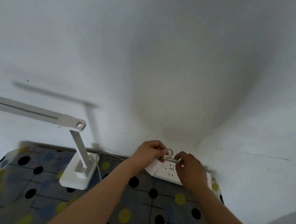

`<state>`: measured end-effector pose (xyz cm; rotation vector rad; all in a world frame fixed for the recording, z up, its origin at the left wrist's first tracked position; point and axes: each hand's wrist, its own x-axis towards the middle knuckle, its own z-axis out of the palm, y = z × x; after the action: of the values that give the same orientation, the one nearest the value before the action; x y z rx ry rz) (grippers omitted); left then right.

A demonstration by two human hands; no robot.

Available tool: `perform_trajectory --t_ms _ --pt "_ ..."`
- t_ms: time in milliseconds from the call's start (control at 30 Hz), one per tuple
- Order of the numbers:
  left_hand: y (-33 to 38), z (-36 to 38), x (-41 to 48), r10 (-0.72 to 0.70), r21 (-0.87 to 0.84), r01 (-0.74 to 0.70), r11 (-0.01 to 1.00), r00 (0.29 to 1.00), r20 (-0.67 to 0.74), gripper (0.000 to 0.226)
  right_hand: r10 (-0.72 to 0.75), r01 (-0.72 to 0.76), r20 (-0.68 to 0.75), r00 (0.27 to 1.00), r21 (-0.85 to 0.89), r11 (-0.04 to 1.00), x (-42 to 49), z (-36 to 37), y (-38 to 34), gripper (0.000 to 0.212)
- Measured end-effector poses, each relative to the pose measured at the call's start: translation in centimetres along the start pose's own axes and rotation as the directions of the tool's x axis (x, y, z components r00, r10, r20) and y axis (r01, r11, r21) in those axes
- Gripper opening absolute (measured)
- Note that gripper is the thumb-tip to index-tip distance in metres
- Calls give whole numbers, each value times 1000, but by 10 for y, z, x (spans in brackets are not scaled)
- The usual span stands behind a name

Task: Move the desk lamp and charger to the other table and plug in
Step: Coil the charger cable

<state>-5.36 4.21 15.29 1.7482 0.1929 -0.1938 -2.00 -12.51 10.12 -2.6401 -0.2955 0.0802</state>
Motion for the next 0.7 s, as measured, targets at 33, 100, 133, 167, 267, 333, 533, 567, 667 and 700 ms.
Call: perform_trajectory --t_ms 33,100,133,167,267,333,533,567,667,700 --pt "3 -7 -3 5 -21 -5 1000 1000 -17 19 -7 7 7 1000 -18 1000 1 -2 -1 15" --pt "9 -20 -9 11 -27 -12 1000 1000 -29 19 -20 20 26 999 -15 1000 0 -7 -6 14" --pt "10 -25 -12 17 -11 -17 1000 1000 -22 19 -22 22 37 999 9 1000 1 -9 -8 18" --pt "12 -29 -15 23 -3 -23 1000 1000 -18 18 -26 25 44 999 36 999 1 -10 -11 25" --pt "20 -38 -22 52 -57 -54 997 998 -37 17 -58 54 82 995 50 997 6 -16 -23 45" --pt "29 -42 -26 76 -101 -81 992 996 -50 19 -95 86 122 988 72 994 9 -18 -34 47" --pt "49 -47 -36 146 -220 -151 964 989 -41 21 -62 9 209 976 244 970 9 -6 -52 10" --pt "52 -50 -36 151 -250 -160 955 987 -53 20 -47 -3 221 974 223 975 9 -4 -53 9" --pt "58 -57 -35 144 -291 -176 940 981 -126 19 44 -86 236 971 172 981 9 -4 -46 21" --pt "58 -59 -35 134 -284 -174 943 979 -155 17 77 -119 214 974 190 975 9 -7 -43 24"
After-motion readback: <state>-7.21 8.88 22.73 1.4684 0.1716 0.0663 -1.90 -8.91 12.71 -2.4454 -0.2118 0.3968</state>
